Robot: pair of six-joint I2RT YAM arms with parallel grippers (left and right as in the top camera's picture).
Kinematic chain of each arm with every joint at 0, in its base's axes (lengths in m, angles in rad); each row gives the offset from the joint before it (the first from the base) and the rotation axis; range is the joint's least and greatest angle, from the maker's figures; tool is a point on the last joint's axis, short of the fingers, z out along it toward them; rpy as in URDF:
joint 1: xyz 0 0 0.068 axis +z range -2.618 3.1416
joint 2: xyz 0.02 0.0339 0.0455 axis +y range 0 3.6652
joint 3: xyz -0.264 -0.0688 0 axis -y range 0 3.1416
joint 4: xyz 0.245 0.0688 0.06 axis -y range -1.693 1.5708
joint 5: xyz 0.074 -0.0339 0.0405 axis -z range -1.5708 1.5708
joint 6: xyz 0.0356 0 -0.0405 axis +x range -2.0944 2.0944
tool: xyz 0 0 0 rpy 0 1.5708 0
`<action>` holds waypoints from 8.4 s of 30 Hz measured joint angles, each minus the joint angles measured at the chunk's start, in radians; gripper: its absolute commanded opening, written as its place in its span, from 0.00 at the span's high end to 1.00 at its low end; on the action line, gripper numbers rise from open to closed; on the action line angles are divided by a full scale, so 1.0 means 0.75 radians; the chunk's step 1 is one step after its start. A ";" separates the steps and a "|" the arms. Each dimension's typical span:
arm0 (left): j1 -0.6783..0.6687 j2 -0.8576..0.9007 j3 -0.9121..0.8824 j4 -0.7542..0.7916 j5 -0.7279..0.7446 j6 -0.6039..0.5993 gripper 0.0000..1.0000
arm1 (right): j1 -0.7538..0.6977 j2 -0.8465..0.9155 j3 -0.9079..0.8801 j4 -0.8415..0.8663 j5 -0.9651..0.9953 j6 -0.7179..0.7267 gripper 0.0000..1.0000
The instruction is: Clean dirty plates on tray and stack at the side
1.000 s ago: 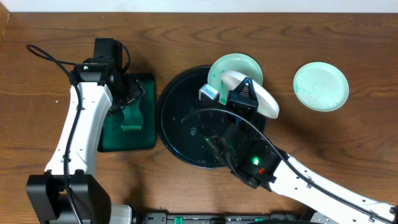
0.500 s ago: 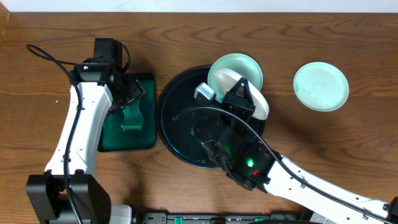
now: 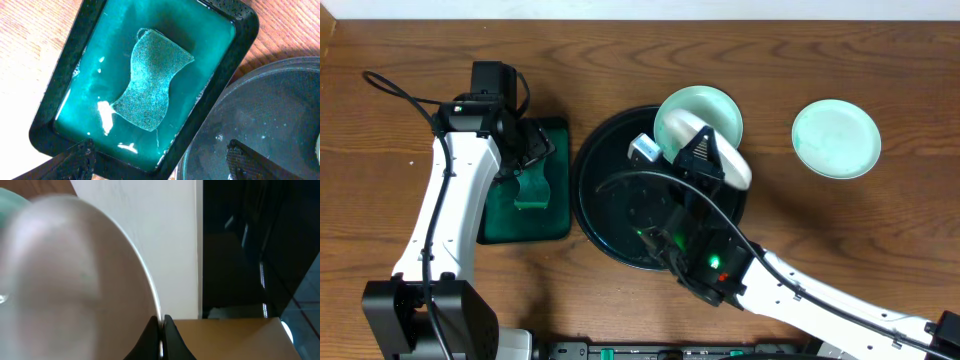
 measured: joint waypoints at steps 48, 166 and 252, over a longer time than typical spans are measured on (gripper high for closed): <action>0.000 0.000 0.000 -0.012 0.061 0.001 0.16 | -0.011 0.089 0.000 0.273 0.199 0.090 0.99; 0.000 0.000 0.000 -0.013 0.066 0.000 0.16 | -1.308 0.601 0.310 -0.431 -2.343 1.426 0.16; 0.000 0.001 0.000 -0.028 0.066 0.000 0.16 | -0.946 0.728 0.309 -0.751 -2.069 1.756 0.59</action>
